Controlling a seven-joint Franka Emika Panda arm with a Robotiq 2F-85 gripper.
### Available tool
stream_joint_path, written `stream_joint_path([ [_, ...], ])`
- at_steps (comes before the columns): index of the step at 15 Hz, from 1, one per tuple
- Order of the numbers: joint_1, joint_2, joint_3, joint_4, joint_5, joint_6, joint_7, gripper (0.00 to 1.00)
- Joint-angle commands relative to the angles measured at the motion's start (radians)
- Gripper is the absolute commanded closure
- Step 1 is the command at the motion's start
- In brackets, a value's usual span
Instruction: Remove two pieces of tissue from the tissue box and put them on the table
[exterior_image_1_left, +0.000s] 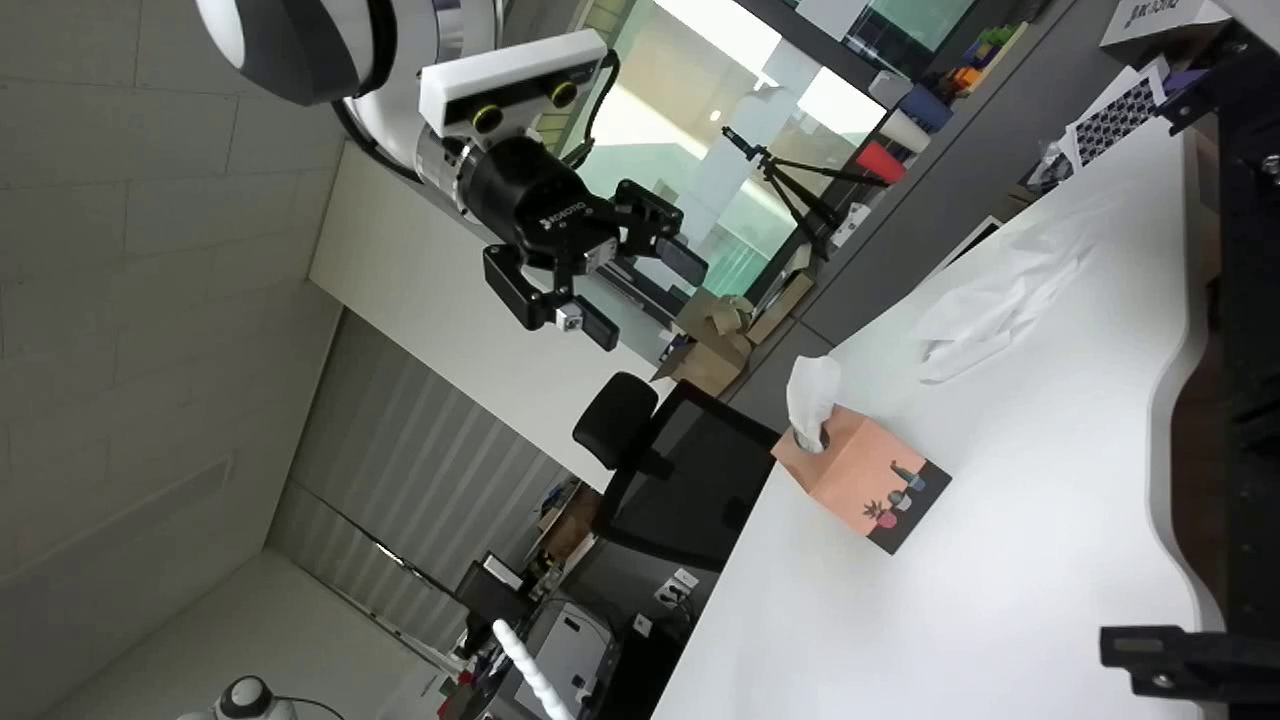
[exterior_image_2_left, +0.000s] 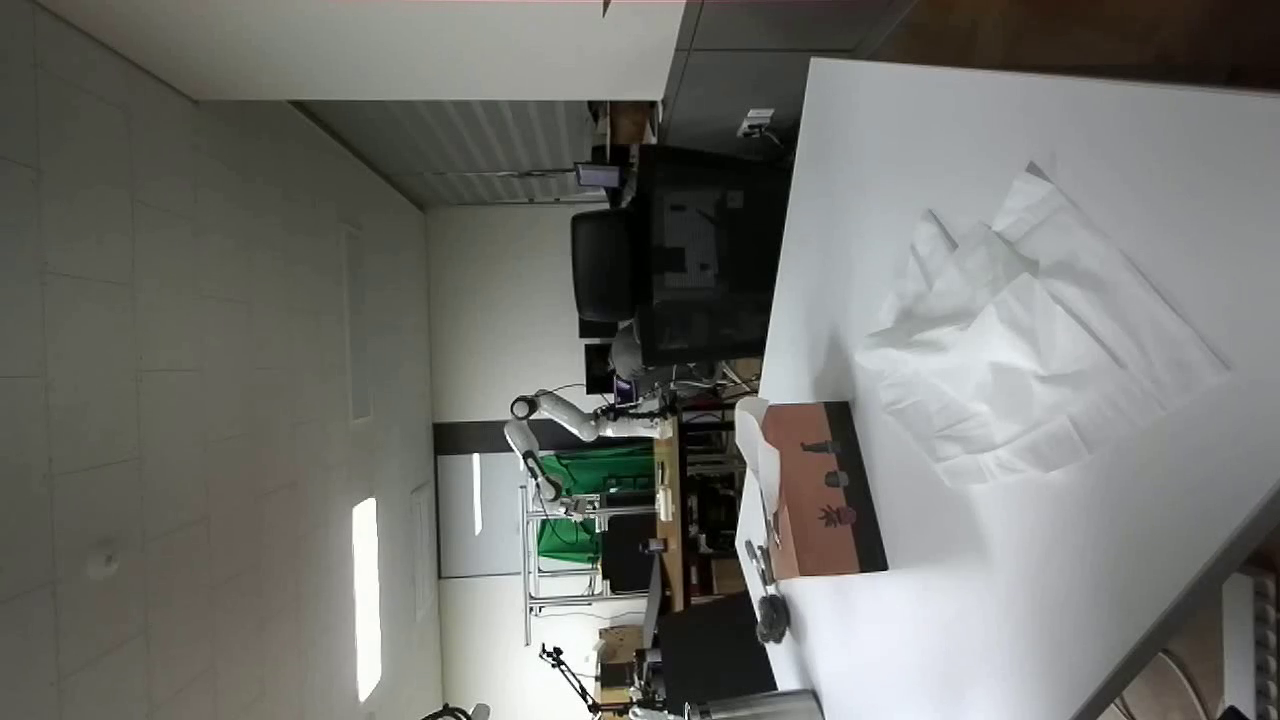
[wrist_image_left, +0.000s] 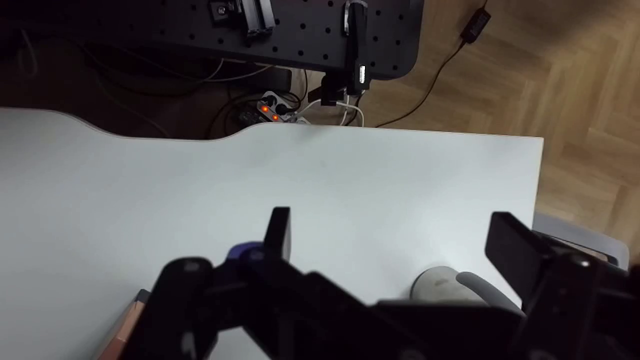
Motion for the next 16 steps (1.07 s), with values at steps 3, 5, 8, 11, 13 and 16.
stream_joint_path([
  [3, -0.049, 0.020, 0.007, 0.004, -0.041, 0.059, -0.002, 0.00],
  [5, -0.099, 0.057, -0.019, 0.012, -0.087, 0.153, -0.022, 0.00],
  [8, -0.175, 0.159, -0.071, 0.040, -0.159, 0.338, -0.060, 0.00],
  [11, -0.234, 0.301, -0.128, 0.094, -0.195, 0.526, -0.080, 0.00],
  [13, -0.266, 0.406, -0.160, 0.161, -0.207, 0.606, -0.069, 0.00],
  [16, -0.248, 0.341, -0.158, 0.085, -0.188, 0.591, -0.092, 0.00],
])
